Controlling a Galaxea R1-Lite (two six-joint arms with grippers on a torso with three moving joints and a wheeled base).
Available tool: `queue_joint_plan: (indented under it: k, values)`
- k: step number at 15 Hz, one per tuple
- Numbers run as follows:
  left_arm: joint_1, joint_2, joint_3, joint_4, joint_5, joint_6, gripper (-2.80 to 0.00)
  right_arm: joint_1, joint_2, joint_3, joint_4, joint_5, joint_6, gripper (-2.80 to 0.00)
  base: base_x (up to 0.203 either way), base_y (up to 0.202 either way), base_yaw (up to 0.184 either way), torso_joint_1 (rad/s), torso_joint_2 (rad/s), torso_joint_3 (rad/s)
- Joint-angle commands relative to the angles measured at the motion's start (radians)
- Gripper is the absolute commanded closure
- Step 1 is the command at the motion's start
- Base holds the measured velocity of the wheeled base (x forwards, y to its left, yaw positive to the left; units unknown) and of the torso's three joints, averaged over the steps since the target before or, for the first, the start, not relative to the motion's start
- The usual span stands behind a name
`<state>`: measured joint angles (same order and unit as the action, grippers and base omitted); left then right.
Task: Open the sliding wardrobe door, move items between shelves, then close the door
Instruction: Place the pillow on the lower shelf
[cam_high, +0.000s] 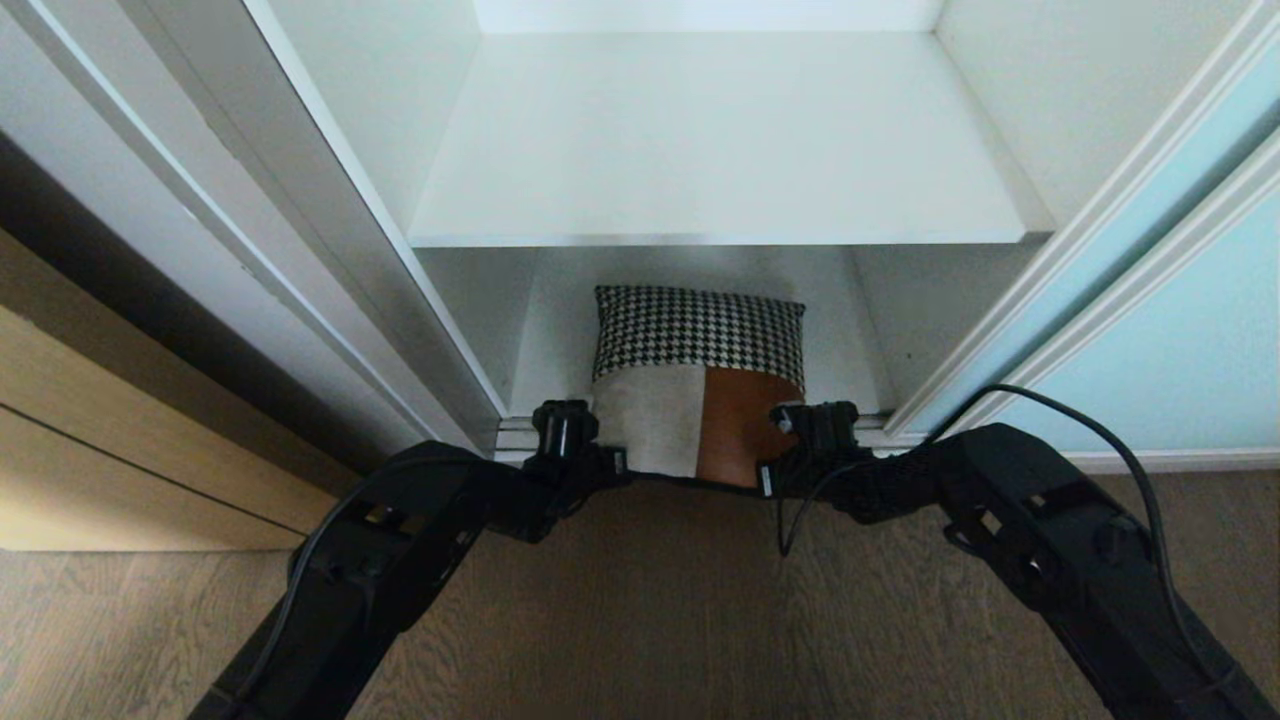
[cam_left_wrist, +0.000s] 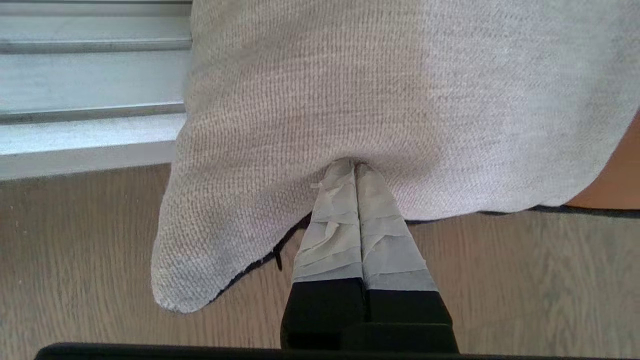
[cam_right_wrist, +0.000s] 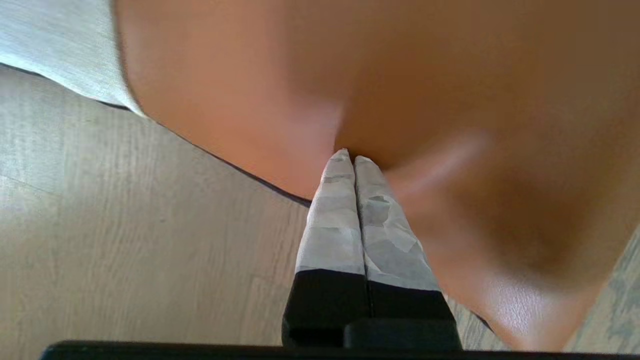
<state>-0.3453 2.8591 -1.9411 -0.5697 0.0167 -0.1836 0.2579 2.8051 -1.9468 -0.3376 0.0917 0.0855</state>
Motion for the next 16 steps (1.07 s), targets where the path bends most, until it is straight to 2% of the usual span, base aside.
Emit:
queue_joint_plan:
  k: [1,3,10,13,15,16]
  values:
    - [0.001,0.003,0.001,-0.04,0.0,-0.002,0.0,-0.002,0.002,0.0,-0.021,-0.001,-0.001,0.0,0.0,0.0,0.0,0.0,0.0,0.0]
    - [0.0,0.014,0.005,-0.084,0.0,0.005,0.0,0.001,-0.007,0.0,-0.058,-0.001,-0.001,0.0,0.0,0.0,0.0,0.0,0.0,0.0]
    - [0.009,-0.029,0.063,-0.091,-0.008,0.007,0.0,0.004,-0.027,0.0,-0.057,-0.002,-0.002,0.0,0.0,0.0,0.0,0.0,0.0,0.0]
    - [0.009,-0.108,0.151,-0.011,-0.015,0.006,0.0,0.006,-0.041,0.002,-0.014,-0.019,-0.003,0.0,0.0,0.0,0.0,0.0,0.0,0.0]
    - [0.009,-0.166,0.187,0.106,-0.065,-0.019,0.0,0.011,-0.051,0.002,0.01,-0.02,-0.001,0.0,0.0,0.0,0.0,0.0,0.0,0.0]
    - [0.009,-0.184,0.202,0.124,-0.072,-0.038,0.0,0.011,-0.053,0.005,0.011,-0.02,0.004,0.0,0.0,0.0,0.0,0.0,0.0,0.0]
